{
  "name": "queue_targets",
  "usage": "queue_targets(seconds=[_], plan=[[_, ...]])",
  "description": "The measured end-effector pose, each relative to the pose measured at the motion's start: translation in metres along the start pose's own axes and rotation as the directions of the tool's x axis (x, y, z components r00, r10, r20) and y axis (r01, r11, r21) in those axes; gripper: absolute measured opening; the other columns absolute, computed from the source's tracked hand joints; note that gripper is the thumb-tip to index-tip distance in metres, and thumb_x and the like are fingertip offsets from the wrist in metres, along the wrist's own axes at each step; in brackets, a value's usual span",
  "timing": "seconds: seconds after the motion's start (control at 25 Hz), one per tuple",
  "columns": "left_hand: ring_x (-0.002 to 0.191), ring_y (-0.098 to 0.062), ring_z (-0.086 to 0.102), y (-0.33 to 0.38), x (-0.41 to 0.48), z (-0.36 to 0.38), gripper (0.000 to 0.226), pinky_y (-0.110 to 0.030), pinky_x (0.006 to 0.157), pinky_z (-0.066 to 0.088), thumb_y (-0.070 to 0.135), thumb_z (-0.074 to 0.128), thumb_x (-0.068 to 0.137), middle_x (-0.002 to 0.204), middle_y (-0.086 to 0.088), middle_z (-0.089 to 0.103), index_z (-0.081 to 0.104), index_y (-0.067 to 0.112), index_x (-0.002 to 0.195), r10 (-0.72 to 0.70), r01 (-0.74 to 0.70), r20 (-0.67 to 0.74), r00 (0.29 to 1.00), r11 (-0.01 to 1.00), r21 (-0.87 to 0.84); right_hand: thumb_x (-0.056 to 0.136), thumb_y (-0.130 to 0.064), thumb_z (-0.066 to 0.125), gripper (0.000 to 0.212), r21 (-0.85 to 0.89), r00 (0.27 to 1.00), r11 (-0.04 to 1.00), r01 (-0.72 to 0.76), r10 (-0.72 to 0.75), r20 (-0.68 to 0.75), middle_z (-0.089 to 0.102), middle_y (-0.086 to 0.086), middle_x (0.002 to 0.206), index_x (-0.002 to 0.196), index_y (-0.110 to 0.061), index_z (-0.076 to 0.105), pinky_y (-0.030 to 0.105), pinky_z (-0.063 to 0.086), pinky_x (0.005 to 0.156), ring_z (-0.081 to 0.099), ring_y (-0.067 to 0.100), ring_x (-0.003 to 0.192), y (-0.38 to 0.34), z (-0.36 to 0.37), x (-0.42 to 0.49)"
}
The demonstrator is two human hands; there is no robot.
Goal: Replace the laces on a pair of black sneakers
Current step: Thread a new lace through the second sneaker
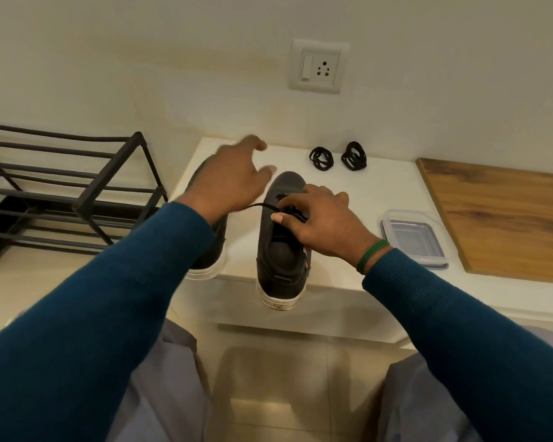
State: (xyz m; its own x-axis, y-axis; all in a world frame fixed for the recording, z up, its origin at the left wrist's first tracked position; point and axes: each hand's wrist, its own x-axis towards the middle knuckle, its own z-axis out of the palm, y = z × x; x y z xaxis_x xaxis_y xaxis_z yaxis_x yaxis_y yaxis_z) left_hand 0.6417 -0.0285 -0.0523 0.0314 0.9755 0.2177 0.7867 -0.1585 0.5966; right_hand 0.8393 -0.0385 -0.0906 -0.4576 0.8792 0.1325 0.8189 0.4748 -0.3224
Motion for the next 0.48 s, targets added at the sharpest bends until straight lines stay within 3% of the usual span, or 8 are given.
queue_targets(seconds=[0.04, 0.12, 0.2, 0.24, 0.32, 0.36, 0.4, 0.48], plan=[[0.073, -0.006, 0.064, 0.000, -0.003, 0.008, 0.035, -0.025, 0.069, 0.048, 0.052, 0.052, 0.097, 0.080, 0.006, 0.069, 0.066, 0.023, 0.113, -0.006, -0.015, 0.163, 0.987, 0.992, 0.126, 0.093, -0.066, 0.046, 0.041, 0.001, 1.000, 1.000, 0.004, -0.004, -0.005, 0.050, -0.008, 0.094, 0.121, -0.041, 0.062, 0.042, 0.032, 0.085, 0.046, 0.015, 0.095, 0.000, 0.000, 0.000], [0.065, -0.005, 0.065, 0.001, -0.008, 0.014, 0.048, -0.023, 0.067, 0.045, 0.057, 0.041, 0.100, 0.067, 0.006, 0.072, 0.073, 0.021, 0.099, -0.087, 0.025, 0.427, 0.900, 0.989, 0.148, 0.093, -0.065, 0.047, 0.039, -0.003, 1.000, 1.000, 0.005, -0.005, -0.007, 0.050, -0.007, 0.092, 0.120, -0.042, 0.062, 0.041, 0.031, 0.084, 0.046, 0.016, 0.095, -0.001, 0.001, 0.000], [0.053, -0.009, 0.056, -0.003, -0.008, 0.008, 0.047, -0.023, 0.061, 0.043, 0.055, 0.045, 0.099, 0.059, 0.006, 0.069, 0.074, 0.022, 0.083, -0.120, 0.060, 0.536, 0.836, 0.990, 0.127, 0.093, -0.065, 0.048, 0.038, 0.013, 1.000, 1.000, -0.009, 0.009, -0.001, 0.050, -0.007, 0.094, 0.118, -0.041, 0.063, 0.042, 0.031, 0.085, 0.045, 0.016, 0.097, -0.001, 0.000, 0.001], [0.050, -0.010, 0.050, -0.002, -0.005, 0.004, 0.044, -0.026, 0.058, 0.042, 0.051, 0.051, 0.097, 0.057, 0.006, 0.063, 0.072, 0.020, 0.074, -0.078, 0.051, 0.515, 0.853, 0.997, 0.065, 0.092, -0.065, 0.048, 0.037, 0.033, 1.000, 0.999, -0.018, 0.019, -0.003, 0.051, -0.007, 0.096, 0.116, -0.041, 0.064, 0.042, 0.032, 0.086, 0.046, 0.016, 0.098, -0.001, 0.000, 0.001], [0.049, -0.009, 0.042, 0.002, -0.003, -0.005, 0.043, -0.027, 0.057, 0.039, 0.041, 0.059, 0.093, 0.054, 0.006, 0.049, 0.060, 0.015, 0.059, 0.014, 0.048, 0.232, 0.973, 0.964, -0.260, 0.092, -0.064, 0.050, 0.036, 0.075, 0.999, 0.996, -0.045, 0.045, 0.004, 0.052, -0.007, 0.100, 0.114, -0.041, 0.066, 0.044, 0.033, 0.089, 0.047, 0.017, 0.100, 0.001, 0.000, 0.003], [0.049, -0.009, 0.038, 0.005, -0.001, -0.011, 0.043, -0.026, 0.057, 0.037, 0.035, 0.061, 0.090, 0.053, 0.006, 0.044, 0.053, 0.009, 0.057, -0.014, 0.028, 0.032, 0.999, 0.877, -0.480, 0.091, -0.064, 0.052, 0.035, 0.090, 0.998, 0.994, -0.057, 0.056, 0.016, 0.052, -0.007, 0.102, 0.114, -0.041, 0.066, 0.044, 0.032, 0.090, 0.046, 0.016, 0.103, 0.002, -0.001, 0.004], [0.049, -0.010, 0.035, 0.007, 0.000, -0.016, 0.044, -0.025, 0.056, 0.035, 0.029, 0.061, 0.088, 0.052, 0.005, 0.039, 0.046, 0.001, 0.057, -0.059, -0.033, -0.124, 0.991, 0.774, -0.632, 0.091, -0.063, 0.054, 0.035, 0.101, 0.998, 0.993, -0.066, 0.063, 0.026, 0.052, -0.008, 0.104, 0.115, -0.041, 0.066, 0.043, 0.031, 0.090, 0.046, 0.016, 0.104, 0.002, -0.001, 0.005], [0.049, -0.013, 0.029, 0.008, 0.001, -0.019, 0.047, -0.024, 0.053, 0.031, 0.022, 0.060, 0.086, 0.050, 0.003, 0.032, 0.037, -0.006, 0.057, -0.095, -0.123, -0.250, 0.963, 0.673, -0.730, 0.090, -0.062, 0.056, 0.034, 0.113, 0.997, 0.991, -0.069, 0.065, 0.039, 0.050, -0.009, 0.105, 0.116, -0.043, 0.066, 0.041, 0.029, 0.089, 0.045, 0.015, 0.106, 0.004, 0.000, 0.008]])
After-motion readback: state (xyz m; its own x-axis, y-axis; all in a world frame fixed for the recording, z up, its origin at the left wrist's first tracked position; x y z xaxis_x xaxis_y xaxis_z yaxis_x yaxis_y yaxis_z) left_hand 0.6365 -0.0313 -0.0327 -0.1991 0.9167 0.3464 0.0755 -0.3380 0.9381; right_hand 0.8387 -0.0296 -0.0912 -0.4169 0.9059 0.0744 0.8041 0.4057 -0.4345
